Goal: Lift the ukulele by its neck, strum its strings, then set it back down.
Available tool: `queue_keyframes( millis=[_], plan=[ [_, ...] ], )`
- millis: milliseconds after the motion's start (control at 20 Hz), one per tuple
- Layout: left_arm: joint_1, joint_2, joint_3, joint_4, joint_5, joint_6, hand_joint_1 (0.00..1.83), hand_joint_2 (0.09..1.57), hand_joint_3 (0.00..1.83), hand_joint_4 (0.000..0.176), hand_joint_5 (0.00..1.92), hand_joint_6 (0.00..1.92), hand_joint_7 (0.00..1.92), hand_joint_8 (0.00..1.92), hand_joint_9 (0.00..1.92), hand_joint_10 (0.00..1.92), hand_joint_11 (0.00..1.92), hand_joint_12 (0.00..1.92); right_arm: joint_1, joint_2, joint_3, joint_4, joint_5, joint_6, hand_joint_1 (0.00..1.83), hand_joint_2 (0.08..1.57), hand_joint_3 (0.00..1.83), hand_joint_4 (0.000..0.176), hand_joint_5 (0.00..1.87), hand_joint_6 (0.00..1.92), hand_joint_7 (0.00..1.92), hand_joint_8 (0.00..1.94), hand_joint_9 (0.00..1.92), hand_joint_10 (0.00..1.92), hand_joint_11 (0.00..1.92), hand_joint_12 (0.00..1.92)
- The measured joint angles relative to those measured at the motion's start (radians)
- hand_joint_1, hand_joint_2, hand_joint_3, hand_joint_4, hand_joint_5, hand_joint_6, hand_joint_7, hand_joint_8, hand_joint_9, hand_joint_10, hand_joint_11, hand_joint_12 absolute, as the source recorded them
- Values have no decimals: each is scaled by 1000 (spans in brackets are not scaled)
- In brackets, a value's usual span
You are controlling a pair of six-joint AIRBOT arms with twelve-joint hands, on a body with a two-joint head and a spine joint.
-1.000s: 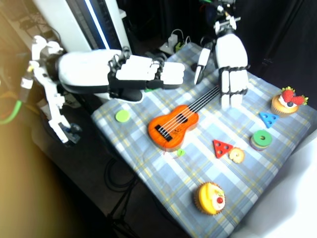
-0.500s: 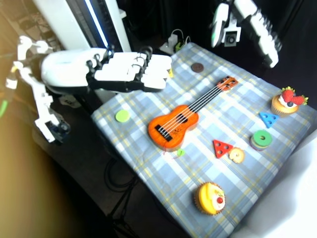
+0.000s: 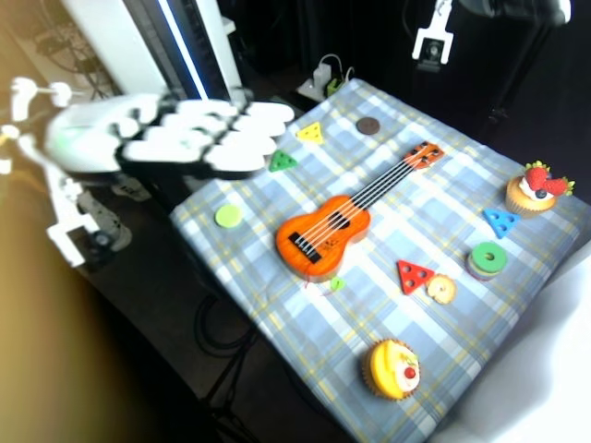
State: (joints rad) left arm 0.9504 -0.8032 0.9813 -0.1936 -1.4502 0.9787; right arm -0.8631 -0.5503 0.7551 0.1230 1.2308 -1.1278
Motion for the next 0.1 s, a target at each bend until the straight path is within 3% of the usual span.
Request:
queue_keyframes(
  millis=[50,100],
  plan=[
    [4,4,0,1,-25,-3,473,1251,0,87,0,0,0,0,0,0,22,11,-18,0,-6,20,35,0,477,1134,0,38,0,0,0,0,0,0,0,0],
    [6,6,0,-1,-53,-18,473,1251,0,87,0,0,0,0,0,0,22,11,-32,0,-8,30,74,0,477,1134,0,38,0,0,0,0,0,0,0,0]
  ],
)
